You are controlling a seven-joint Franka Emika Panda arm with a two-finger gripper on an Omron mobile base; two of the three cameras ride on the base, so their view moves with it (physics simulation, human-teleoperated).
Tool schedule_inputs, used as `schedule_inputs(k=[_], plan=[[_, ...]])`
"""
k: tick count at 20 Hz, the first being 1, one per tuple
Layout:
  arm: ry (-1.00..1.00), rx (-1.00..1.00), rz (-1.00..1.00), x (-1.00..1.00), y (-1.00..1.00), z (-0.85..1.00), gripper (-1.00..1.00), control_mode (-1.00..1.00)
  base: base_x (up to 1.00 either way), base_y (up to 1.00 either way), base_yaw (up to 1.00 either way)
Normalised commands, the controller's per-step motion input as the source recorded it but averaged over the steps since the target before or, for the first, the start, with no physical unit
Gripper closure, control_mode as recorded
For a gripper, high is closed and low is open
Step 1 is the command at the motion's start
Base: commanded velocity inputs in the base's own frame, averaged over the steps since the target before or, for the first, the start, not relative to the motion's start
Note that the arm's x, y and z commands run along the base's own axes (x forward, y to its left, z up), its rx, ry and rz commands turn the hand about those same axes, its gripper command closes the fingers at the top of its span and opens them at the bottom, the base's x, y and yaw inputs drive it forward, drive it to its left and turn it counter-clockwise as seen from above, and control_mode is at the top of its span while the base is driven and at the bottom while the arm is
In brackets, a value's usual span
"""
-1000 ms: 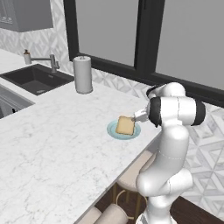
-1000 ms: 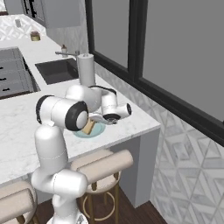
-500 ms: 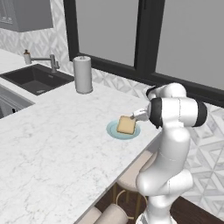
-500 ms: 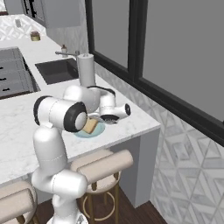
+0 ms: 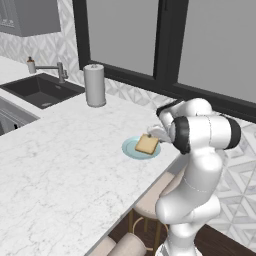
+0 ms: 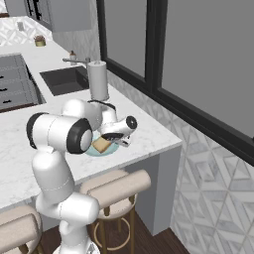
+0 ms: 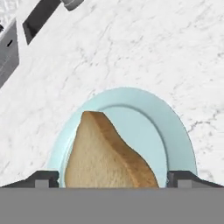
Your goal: Start the toaster. Once the lever pops up, take the bread to the plate on the dining counter.
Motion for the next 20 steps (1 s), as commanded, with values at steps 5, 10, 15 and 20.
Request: schedule_inputs(k=[5,10,15,20], plan=[[0.47,-0.24,-0.52,0.00,0.03,0.06,-1.00,-1.00,0.00,0.00,0.00],[0.42,-0.22,-0.53,0.03,0.00,0.20,-1.00,-1.00,0.00,0.00,0.00],[0.17,-0.02,-0.44,0.00,0.00,0.95,-1.00,-1.00,0.00,0.00,0.00],[0.00,0.01,-0.34,-0.04,0.00,0.69,-1.00,-1.00,0.00,0.00,0.00]])
